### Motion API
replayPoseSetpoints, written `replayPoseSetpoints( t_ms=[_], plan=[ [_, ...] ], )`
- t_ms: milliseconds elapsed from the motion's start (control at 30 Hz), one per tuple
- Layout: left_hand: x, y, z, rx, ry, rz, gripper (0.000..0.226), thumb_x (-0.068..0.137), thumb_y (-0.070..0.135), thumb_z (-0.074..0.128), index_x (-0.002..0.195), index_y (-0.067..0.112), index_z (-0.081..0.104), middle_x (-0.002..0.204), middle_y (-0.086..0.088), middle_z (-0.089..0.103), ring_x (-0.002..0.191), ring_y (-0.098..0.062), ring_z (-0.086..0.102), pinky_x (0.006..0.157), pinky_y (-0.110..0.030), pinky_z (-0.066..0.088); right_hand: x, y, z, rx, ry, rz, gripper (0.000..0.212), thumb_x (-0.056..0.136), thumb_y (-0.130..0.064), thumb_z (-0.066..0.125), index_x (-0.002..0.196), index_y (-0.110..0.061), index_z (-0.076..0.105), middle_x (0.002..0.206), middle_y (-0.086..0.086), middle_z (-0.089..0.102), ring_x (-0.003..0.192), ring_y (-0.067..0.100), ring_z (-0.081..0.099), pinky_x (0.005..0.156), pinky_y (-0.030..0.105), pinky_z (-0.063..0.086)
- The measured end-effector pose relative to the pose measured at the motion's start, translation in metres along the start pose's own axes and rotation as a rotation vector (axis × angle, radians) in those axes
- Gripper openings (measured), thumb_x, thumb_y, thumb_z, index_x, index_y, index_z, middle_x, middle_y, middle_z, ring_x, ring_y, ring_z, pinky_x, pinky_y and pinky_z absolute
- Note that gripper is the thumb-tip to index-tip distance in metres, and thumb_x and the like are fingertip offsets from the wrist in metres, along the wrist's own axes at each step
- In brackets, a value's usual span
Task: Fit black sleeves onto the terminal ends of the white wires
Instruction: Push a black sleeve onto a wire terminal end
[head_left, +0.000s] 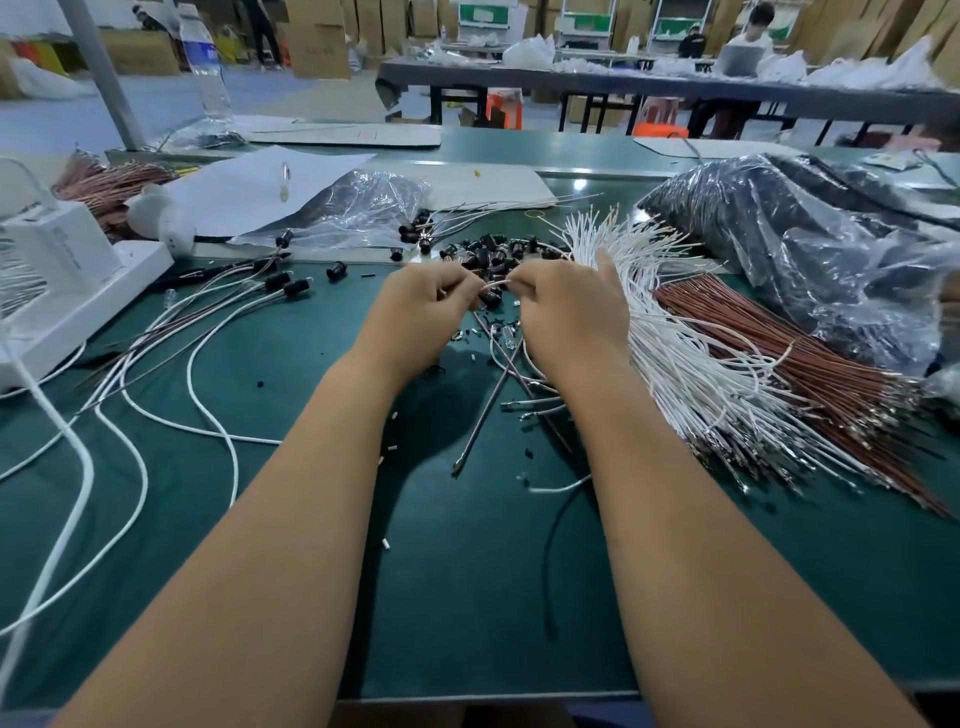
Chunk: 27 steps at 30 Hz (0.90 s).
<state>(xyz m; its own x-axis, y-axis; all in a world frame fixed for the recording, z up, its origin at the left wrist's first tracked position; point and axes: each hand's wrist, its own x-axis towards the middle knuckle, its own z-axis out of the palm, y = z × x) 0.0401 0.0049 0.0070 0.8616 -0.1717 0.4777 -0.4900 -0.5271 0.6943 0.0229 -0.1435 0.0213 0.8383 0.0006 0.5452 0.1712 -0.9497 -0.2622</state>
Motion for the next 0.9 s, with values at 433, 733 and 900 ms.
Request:
replayPoseSetpoints(
  t_ms=[433, 733, 900],
  plan=[
    [-0.0013, -0.0033, -0.0062, 0.007, -0.044, -0.074, 0.011, 0.086, 0.019, 0.071, 0.087, 0.008, 0.074, 0.081, -0.010, 0.072, 0.073, -0.022, 0.064, 0.073, -0.032, 0.052, 0.0009, -0.0008, 0.0036, 0.321, -0.036, -0.010, 0.023, 0.092, -0.010, 0.052, 0.101, -0.014, 0.073, 0.097, 0.006, 0.064, 0.099, 0.023, 0.053, 0.085, 0.034, 0.044],
    [-0.0001, -0.0051, -0.0028, 0.236, 0.045, -0.010, 0.017, 0.090, 0.024, 0.064, 0.091, 0.008, 0.073, 0.084, -0.005, 0.068, 0.079, -0.020, 0.060, 0.071, -0.029, 0.046, 0.0005, -0.0016, 0.0036, 0.262, -0.052, -0.086, 0.012, 0.091, -0.018, 0.061, 0.091, -0.013, 0.072, 0.085, -0.004, 0.057, 0.091, 0.018, 0.054, 0.083, 0.030, 0.043],
    [0.0012, -0.0056, -0.0026, 0.270, 0.170, 0.012, 0.023, 0.093, 0.025, 0.060, 0.087, 0.004, 0.069, 0.071, -0.005, 0.060, 0.068, -0.020, 0.050, 0.062, -0.026, 0.031, -0.0015, -0.0029, 0.0021, 0.310, -0.080, -0.051, 0.011, 0.094, -0.021, 0.060, 0.093, -0.018, 0.070, 0.081, -0.002, 0.067, 0.084, 0.017, 0.059, 0.071, 0.033, 0.050]
  ],
)
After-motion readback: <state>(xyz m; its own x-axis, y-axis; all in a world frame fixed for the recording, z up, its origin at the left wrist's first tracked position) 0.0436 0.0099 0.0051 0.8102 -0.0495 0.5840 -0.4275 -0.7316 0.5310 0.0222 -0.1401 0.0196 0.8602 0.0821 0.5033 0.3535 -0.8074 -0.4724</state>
